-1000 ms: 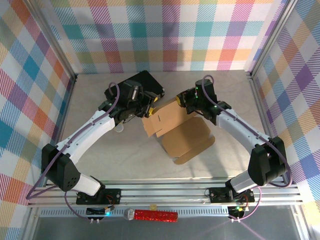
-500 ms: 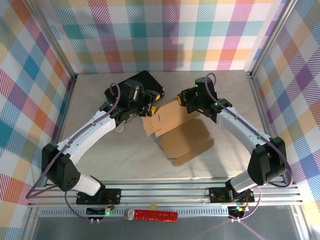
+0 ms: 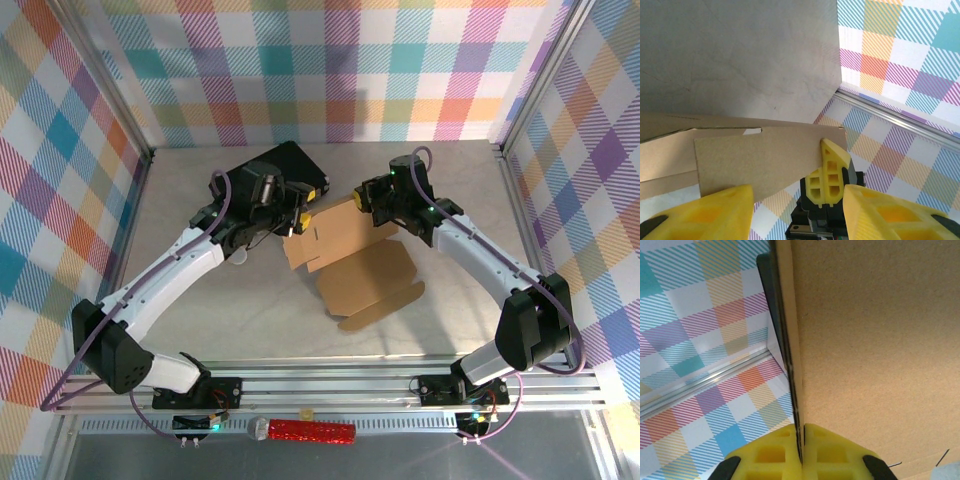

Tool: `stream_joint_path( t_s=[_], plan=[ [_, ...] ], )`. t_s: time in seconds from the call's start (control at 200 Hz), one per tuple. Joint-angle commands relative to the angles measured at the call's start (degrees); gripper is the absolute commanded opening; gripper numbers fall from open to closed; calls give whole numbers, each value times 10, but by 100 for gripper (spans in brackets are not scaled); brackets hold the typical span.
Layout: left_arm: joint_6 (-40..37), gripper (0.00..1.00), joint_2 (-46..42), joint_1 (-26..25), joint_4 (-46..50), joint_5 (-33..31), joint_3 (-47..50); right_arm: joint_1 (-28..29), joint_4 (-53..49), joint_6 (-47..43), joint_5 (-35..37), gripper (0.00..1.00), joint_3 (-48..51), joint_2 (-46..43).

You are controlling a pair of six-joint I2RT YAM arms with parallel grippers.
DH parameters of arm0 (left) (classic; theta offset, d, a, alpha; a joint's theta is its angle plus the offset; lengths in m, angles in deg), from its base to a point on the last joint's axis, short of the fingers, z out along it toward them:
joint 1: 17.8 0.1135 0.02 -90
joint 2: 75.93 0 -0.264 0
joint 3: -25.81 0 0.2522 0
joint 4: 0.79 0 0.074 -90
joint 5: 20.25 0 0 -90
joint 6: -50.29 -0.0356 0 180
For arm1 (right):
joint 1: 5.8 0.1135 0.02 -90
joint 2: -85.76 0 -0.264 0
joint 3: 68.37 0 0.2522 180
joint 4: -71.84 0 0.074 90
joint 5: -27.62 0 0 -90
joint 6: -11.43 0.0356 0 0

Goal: Fold the paper box

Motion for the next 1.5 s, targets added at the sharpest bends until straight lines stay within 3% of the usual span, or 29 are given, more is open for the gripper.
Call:
stream_joint_path(
  t_s=[0.0, 0.695, 0.865, 1.105, 1.325, 1.415, 1.495],
  plan=[
    [7, 49, -15, -3, 17, -5, 5, 1, 26, 9, 2, 0, 2, 2],
    [35, 48, 60, -7, -113, 28, 17, 0, 35, 34, -19, 0, 2, 3],
    [40, 32, 66, -5, -131, 24, 26, 1, 30, 33, -22, 0, 7, -4],
    [44, 0, 58, 2, -138, 20, 43, 0, 31, 33, -21, 0, 17, -14],
    [22, 0, 41, 8, -128, -4, 50, 1, 43, 37, -17, 0, 36, -23],
    [-16, 0, 43, 22, -162, 21, 45, -2, 24, 31, -11, 0, 29, -25],
    [-81, 46, 39, 41, -163, 47, 17, -9, 2, 28, -7, 0, 13, -21]
  ],
)
